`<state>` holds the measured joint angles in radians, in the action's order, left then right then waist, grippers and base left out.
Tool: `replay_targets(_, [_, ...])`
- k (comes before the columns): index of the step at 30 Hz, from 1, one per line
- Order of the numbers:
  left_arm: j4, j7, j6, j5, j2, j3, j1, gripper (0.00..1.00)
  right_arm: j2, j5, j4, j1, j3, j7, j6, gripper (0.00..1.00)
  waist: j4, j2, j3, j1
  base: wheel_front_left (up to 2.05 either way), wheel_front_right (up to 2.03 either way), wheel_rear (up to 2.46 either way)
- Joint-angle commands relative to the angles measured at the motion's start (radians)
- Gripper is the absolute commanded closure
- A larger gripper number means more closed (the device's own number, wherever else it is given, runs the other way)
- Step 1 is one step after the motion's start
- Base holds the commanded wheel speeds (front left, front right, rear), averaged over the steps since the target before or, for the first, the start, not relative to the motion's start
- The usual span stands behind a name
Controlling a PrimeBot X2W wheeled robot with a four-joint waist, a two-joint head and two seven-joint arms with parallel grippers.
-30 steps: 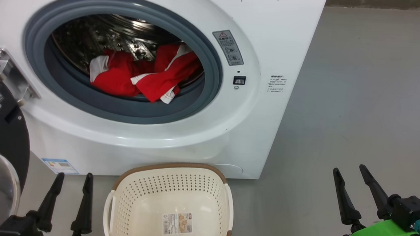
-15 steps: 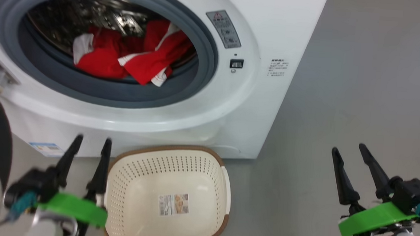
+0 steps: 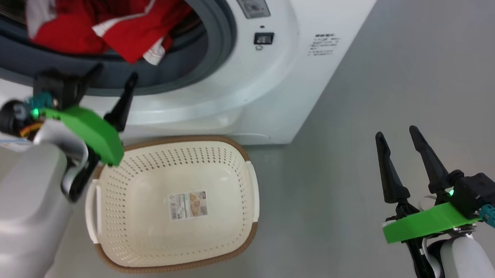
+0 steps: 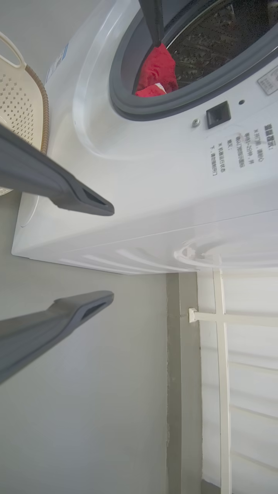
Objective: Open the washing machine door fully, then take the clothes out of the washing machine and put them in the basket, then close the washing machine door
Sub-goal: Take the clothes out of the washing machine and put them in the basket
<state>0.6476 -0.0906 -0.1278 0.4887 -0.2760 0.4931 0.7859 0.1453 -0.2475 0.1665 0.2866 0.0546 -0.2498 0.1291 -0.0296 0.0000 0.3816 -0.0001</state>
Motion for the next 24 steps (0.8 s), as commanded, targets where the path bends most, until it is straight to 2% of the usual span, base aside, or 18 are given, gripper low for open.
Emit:
replay_targets(1, [-0.009,0.001,-0.003,0.011,-0.041,-0.020,0.043,0.00,-0.004,0.005,-0.026,0.009,0.024,-0.012,0.002,0.00,-0.037,0.0000,0.048,0.0001,0.00,0.00,0.00])
replay_targets(14, [0.200,0.092,-0.003,0.168,-0.058,0.232,0.350,0.00,-0.025,0.009,-0.014,0.075,0.062,-0.012,0.002,0.00,-0.074,0.0000,0.116,0.0001,0.00,0.00,0.00])
replay_targets(24, [0.319,0.088,-0.003,0.251,-0.069,0.348,0.439,0.00,-0.032,0.004,-0.010,0.099,0.090,-0.012,0.002,0.00,-0.104,0.0000,0.136,0.0001,0.00,0.00,0.00])
